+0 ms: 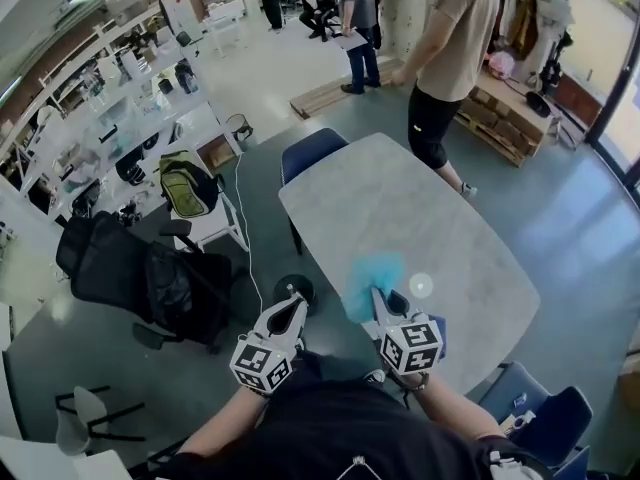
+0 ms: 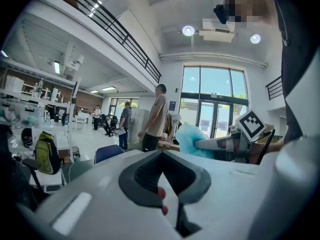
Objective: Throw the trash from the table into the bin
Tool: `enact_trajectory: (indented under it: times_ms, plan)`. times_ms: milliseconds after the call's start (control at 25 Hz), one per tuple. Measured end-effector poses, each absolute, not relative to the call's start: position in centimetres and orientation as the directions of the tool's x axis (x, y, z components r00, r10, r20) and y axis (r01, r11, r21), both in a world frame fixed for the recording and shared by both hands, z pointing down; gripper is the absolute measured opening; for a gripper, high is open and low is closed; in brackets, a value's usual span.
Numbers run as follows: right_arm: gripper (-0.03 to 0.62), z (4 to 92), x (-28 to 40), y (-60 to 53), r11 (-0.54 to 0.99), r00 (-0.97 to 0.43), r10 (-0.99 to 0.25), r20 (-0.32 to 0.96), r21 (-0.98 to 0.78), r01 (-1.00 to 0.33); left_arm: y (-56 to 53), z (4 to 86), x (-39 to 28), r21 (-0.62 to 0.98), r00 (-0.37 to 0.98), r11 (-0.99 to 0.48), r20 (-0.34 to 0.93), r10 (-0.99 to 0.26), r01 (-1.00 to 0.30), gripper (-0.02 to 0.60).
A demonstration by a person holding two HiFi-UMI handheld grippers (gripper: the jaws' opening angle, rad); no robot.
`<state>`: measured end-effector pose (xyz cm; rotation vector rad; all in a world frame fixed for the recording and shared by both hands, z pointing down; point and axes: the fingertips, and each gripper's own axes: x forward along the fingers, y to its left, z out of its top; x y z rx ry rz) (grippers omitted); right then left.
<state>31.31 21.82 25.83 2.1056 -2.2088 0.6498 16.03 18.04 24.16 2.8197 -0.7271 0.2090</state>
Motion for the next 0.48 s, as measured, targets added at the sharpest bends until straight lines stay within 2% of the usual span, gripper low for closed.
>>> enact_trajectory:
  times_ms: [280, 480]
  plan:
    - [0.046, 25.2, 26.5, 17.8, 0.023, -0.103, -0.943, 0.315, -0.248, -0.969, 13.9, 23.9, 12.2, 0.214, 0.873, -0.847, 0.147, -0.466, -0.488, 0.002]
    - [0.046, 25.6, 20.3, 13.4, 0.009, -0.090, -0.939, 0.331, -0.240, -0.971, 9.0, 24.0, 6.2, 0.216, 0.878, -0.851, 0.123, -0.463, -0.479, 0.002]
